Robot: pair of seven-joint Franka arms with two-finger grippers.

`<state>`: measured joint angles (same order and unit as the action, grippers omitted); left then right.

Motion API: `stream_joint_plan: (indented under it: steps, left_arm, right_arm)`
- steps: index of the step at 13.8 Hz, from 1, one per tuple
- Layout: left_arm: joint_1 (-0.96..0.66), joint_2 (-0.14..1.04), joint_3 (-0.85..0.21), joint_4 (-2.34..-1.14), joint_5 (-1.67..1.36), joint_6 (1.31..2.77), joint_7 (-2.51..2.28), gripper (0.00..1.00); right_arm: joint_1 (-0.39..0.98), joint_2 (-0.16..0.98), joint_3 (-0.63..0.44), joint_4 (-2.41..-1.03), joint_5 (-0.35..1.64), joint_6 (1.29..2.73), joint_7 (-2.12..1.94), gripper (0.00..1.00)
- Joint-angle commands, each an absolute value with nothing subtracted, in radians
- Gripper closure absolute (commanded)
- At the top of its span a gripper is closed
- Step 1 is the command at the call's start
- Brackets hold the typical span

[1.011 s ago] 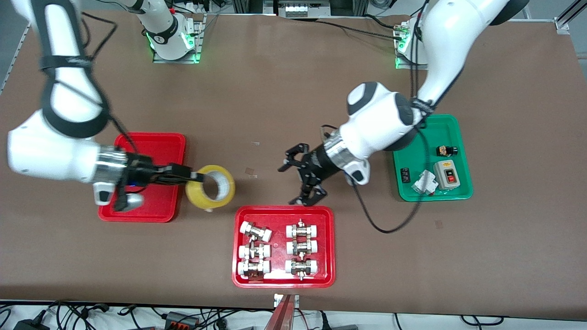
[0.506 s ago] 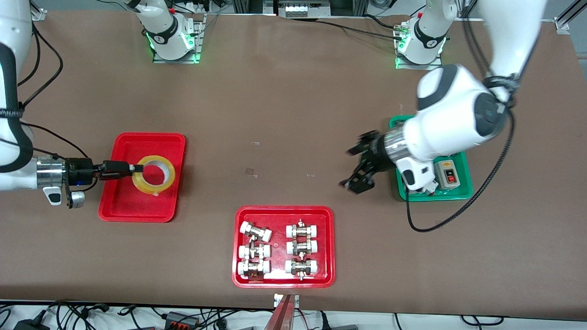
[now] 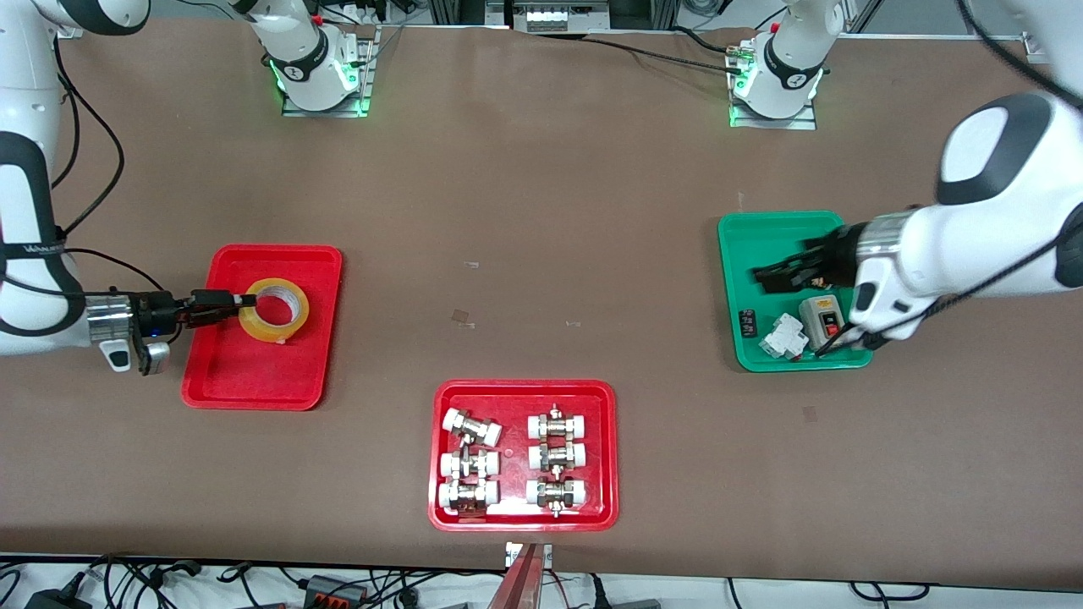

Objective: Left arm passes tape to right arm into tray

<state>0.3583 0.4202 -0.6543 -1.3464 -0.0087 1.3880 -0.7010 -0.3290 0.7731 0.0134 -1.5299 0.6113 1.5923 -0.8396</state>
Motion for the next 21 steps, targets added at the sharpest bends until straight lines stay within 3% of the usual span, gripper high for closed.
stream_joint_plan:
  steps: [1,2,5,7,13,16,19,21]
  left_arm:
    - [0.354,0.28,-0.666,-1.458,0.129,1.353,-0.58,0.0]
    - [0.362,0.241,-0.664,-1.513,0.126,1.382,-0.572,0.0]
    - [0.371,0.088,-0.664,-1.731,0.121,1.537,-0.572,0.0]
    - [0.374,0.032,-0.661,-1.801,0.121,1.589,-0.546,0.0]
    - [0.371,0.066,-0.647,-1.682,0.138,1.522,-0.417,0.0]
    - [0.344,0.104,-0.664,-1.614,0.189,1.496,-0.504,0.0]
    - [0.183,0.26,-0.661,-1.446,0.237,1.373,-0.653,0.0]
    - [0.169,0.284,-0.66,-1.413,0.259,1.358,-0.67,0.0]
  right_arm:
    - [-0.337,0.778,0.04,-1.511,0.533,1.633,-0.89,0.2]
    - [-0.327,0.779,0.041,-1.511,0.514,1.664,-0.916,0.0]
    - [-0.264,0.77,0.04,-1.517,0.389,1.774,-0.997,0.0]
    - [-0.235,0.741,0.04,-1.516,0.304,1.816,-0.997,0.0]
    - [-0.134,0.487,0.035,-1.519,0.046,1.813,-0.732,0.0]
    - [-0.114,0.349,0.035,-1.522,0.031,1.711,-0.544,0.0]
    - [-0.071,0.214,0.037,-1.523,0.0,1.593,-0.295,0.0]
    - [-0.061,0.135,0.043,-1.531,0.0,1.543,-0.162,0.0]
